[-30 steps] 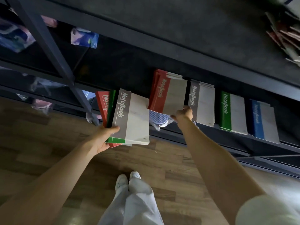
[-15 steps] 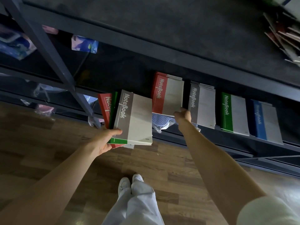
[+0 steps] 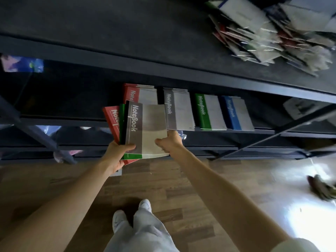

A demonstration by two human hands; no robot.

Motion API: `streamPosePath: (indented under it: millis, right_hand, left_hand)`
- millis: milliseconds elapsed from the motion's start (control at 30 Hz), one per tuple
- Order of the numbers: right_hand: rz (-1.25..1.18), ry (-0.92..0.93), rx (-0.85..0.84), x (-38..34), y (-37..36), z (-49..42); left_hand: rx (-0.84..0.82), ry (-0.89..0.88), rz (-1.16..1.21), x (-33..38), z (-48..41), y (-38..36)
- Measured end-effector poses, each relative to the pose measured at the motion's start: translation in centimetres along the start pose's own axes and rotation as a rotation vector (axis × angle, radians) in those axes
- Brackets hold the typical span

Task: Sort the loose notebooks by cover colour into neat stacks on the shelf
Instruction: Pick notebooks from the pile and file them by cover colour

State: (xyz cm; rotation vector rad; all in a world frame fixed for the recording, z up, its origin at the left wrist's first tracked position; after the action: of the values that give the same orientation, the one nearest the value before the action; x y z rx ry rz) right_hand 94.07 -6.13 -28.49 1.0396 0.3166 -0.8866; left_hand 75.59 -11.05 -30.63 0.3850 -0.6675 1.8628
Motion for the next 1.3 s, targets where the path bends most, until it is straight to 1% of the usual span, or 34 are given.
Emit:
streamPosePath:
  millis: [67, 167, 300, 433, 533, 633, 667, 733, 833, 900, 1000, 1133, 1200, 1300]
  right_hand:
    - [0.026, 0.026, 0.043, 0.6, 1.9, 0.5]
    - [0.048, 0.06, 0.096, 1.5, 4.6, 0.7]
    - [-0.065, 0.086, 0.149, 3.4, 7.3, -0.5]
    - [-0.13, 0.052, 0.178, 5.5, 10.0, -2.4]
    - [-0.205, -0.027, 0.126, 6.8, 11.0, -4.3]
    - [-0.429, -0.109, 0.024, 7.2, 10.7, -6.0]
    - [-0.493, -0.122, 0.019, 7.0, 10.8, -6.6]
    - [-0.549, -0.13, 0.064, 7.1, 11.4, -8.3]
    - [-0.556, -0.117, 0.155, 7.3, 12.6, -10.2]
    - [-0.546, -0.092, 0.19, 7.6, 13.3, -11.0]
    - [-0.493, -0.081, 0.187, 8.4, 13.4, -12.2]
    - [-0.4, -0.054, 0.081, 8.5, 12.3, -14.2]
    - [-0.292, 0.002, 0.023, 8.1, 11.5, -15.1]
    - [-0.057, 0.042, -0.027, 8.1, 11.0, -15.0]
  left_hand:
    - [-0.04, 0.019, 0.012, -0.6, -0.3, -2.0]
    - [-0.044, 0.053, 0.084, -1.4, -0.5, -4.4]
    - [-0.054, 0.058, 0.129, -1.4, -0.6, -7.2]
    - [-0.017, 0.022, 0.089, -0.8, -1.1, -8.7]
    - [0.023, 0.016, 0.06, -0.8, -1.5, -9.0]
    - [0.039, 0.0, 0.044, -0.7, -1.9, -9.2]
    - [0.049, -0.007, 0.05, -0.6, -1.9, -9.2]
    - [0.07, -0.02, 0.067, -0.6, -2.1, -9.0]
    - [0.108, -0.038, 0.09, -0.9, -2.2, -8.6]
    - [0.14, -0.052, 0.107, -1.3, -2.2, -8.3]
    - [0.204, -0.049, 0.105, -2.5, -2.0, -7.7]
    - [0.225, -0.028, 0.126, -4.5, -1.7, -7.5]
    - [0.245, -0.031, 0.157, -5.0, -1.5, -7.5]
    - [0.26, -0.038, 0.165, -5.7, -1.2, -7.7]
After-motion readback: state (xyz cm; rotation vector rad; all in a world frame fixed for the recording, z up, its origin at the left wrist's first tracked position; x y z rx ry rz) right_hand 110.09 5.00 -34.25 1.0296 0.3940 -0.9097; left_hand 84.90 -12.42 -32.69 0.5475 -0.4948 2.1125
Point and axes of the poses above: each hand's wrist, its own z-axis away from the middle knuckle, its own y-axis out of the back of the hand, x = y × z, the point moved 10 cm from there along -z, towards the middle knuckle, and after that the axes turned 7 degrees about y, right-handed, at the moved point
